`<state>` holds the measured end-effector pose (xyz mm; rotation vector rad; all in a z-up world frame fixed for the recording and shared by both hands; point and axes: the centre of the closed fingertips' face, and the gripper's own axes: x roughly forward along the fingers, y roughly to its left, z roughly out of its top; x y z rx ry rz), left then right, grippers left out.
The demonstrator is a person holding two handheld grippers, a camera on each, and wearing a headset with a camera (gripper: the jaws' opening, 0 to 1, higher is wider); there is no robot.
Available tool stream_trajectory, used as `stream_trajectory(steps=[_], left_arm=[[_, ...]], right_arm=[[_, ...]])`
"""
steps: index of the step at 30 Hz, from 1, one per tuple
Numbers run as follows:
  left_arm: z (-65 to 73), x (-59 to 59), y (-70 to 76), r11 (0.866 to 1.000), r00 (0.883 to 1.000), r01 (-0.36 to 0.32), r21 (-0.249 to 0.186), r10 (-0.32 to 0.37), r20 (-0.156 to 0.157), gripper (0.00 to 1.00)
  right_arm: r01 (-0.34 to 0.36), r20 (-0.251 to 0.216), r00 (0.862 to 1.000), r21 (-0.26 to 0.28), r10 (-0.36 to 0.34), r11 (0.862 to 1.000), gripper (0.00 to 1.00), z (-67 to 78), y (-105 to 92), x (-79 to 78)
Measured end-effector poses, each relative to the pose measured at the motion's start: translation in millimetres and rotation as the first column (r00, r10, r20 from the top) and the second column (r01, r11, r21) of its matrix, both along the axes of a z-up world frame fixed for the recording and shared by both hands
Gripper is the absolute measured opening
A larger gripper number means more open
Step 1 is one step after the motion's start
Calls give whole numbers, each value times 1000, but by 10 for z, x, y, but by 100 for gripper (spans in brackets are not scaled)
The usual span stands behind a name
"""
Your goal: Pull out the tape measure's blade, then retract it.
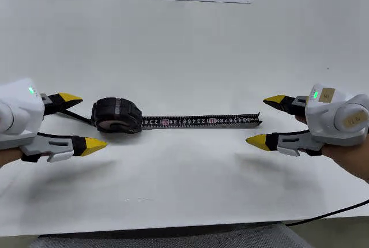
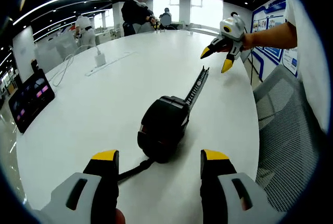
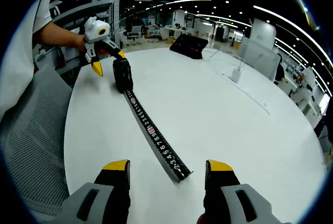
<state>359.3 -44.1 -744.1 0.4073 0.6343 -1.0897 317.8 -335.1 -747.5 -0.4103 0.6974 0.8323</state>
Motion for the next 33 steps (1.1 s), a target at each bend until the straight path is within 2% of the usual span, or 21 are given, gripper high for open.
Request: stream_trajectory(steps=[7,9,10,16,18,24,26,33], left_arm=[[15,-76,49,998,998,-60,-34,61,18,62],[24,-104,51,996,997,-76,-49,76,10,62],[22,-116,61,995,996,-83,-50,84,21,62],[-4,-187,85,991,993,-111,-70,112,19,64],[-15,-201,99,990,993,-115,-81,118,29,64],[-76,-264,148,984,989,-145,-102,147,13,66],[-92,-279,167,981,987,-160,-110,162,12,69],[-158,-378,191,978,983,-181,-106,182,6,72]], right_arm=[[51,32,998,31,-52,998,58,34,87,-54],[62,37,997,34,-63,998,59,36,94,-67],[75,43,996,43,-77,996,59,47,98,-72],[104,50,993,62,-107,993,63,25,92,-114],[109,51,992,67,-112,992,63,13,98,-129],[128,50,990,72,-132,989,68,-14,123,-209],[143,49,988,89,-148,986,72,-23,134,-233],[162,38,985,104,-167,981,77,-79,194,-367]])
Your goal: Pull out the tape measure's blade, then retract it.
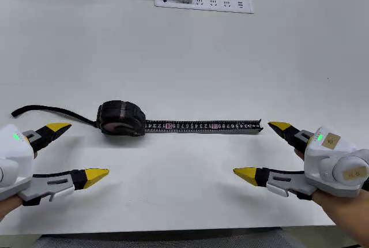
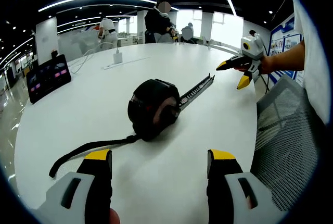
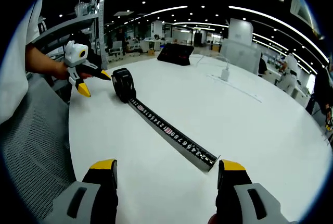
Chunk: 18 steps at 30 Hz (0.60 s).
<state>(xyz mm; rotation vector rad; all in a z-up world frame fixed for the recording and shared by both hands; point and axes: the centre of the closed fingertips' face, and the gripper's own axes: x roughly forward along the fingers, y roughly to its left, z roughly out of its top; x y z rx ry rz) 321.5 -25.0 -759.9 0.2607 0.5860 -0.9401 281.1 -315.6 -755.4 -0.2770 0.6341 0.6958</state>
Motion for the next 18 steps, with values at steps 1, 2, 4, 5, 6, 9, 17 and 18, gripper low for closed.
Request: stream_trajectory(steps=[1,2,4,5,6,9,17,18], left_arm=[[1,-8,1,1000,1000,-4,-1,4,0,73],[-5,-16,6,1000,1000,-11,-4,11,-4,74],[-14,-35,4,1000,1000,-16,-8,16,-8,75],[-22,-60,0,1000,1000,-15,-5,15,-10,75],[-31,-72,3,1000,1000,-15,1,15,-9,76],[-61,-122,13,1000,1000,-19,1,19,-20,78],[-68,-270,43,999,998,-31,-11,30,-58,83],[-63,-276,47,999,998,-33,-12,32,-60,84]], right_arm=[[6,-3,1000,7,-6,1000,79,-5,3,-12],[13,-3,1000,10,-13,1000,79,-8,4,-27],[20,-6,1000,16,-20,1000,80,-24,6,-48],[24,-5,1000,22,-24,999,82,-29,10,-61],[26,-8,1000,26,-26,999,82,-33,14,-72],[22,-17,1000,24,-22,999,82,-68,38,-127],[25,-32,999,42,-23,999,87,-62,61,-212],[27,-32,999,45,-25,999,87,-55,61,-219]])
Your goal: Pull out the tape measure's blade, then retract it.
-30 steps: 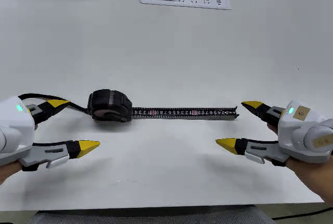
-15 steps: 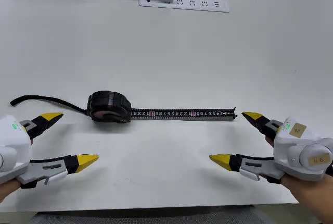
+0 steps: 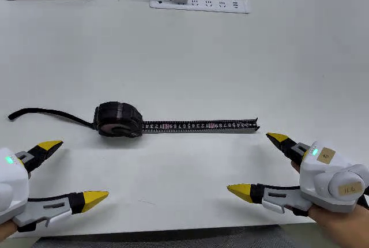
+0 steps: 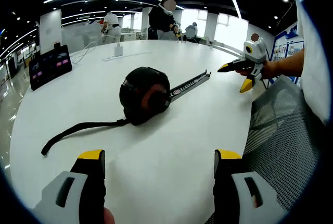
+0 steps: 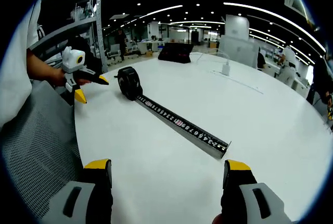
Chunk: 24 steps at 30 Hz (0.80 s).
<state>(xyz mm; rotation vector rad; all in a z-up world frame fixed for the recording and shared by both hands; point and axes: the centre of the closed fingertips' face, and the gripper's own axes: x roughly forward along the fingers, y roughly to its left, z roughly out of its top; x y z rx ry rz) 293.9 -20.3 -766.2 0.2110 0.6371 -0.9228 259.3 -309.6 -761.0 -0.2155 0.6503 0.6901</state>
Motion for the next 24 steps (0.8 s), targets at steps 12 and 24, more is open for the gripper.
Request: stream_trajectory(steps=[12,24], left_arm=[[134,-81,95,1000,1000,15,5,-15,-1,85],[163,-35,140,1000,1000,11,0,-11,-3,85]], right_arm=[[11,5,1000,4,-11,1000,87,133,-14,-107],[-4,-1,1000,-9,4,1000,88,138,-59,-95]])
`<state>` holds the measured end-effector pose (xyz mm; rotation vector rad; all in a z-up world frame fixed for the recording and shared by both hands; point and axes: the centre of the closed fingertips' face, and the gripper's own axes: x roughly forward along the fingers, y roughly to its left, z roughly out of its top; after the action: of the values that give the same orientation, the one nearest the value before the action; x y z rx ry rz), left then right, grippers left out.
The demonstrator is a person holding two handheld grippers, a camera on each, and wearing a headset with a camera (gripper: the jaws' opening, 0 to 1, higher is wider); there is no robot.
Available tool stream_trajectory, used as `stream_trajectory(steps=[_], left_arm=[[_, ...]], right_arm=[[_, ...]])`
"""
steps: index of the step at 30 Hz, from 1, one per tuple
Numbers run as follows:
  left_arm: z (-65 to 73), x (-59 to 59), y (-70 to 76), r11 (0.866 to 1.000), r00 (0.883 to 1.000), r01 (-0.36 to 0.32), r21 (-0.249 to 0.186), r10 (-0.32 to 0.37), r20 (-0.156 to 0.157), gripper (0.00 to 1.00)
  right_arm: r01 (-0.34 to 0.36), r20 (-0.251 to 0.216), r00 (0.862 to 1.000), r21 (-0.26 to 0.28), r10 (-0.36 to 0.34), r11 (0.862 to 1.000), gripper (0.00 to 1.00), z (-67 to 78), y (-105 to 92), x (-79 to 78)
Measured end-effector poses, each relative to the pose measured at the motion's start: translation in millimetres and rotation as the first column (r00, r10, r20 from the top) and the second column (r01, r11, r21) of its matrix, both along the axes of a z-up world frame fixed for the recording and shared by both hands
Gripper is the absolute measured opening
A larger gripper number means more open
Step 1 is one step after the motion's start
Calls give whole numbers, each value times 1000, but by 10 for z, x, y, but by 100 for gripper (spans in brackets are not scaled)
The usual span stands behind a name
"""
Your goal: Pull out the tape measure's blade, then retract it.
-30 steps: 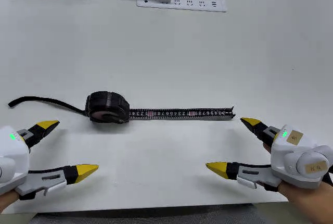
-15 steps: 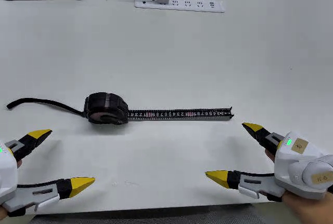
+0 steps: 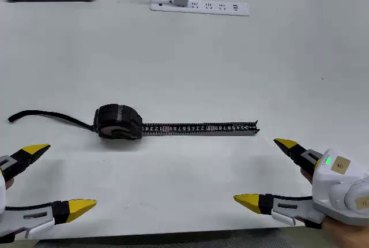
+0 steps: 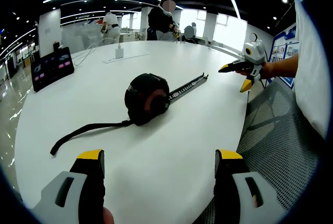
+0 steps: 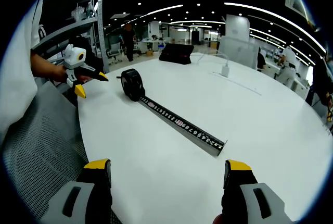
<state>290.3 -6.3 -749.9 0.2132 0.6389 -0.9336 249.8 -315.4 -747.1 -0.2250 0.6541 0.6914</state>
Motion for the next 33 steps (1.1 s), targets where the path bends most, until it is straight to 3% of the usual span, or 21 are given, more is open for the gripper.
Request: stream_trajectory(steps=[24,33], left_arm=[[11,4,-11,1000,1000,3,7,-3,-6,84],[36,103,-187,1000,1000,-31,3,31,-2,82]], right_arm=[[-8,-13,1000,8,8,1000,88,-23,27,-32],[-13,-12,1000,11,13,1000,87,-23,56,-18]])
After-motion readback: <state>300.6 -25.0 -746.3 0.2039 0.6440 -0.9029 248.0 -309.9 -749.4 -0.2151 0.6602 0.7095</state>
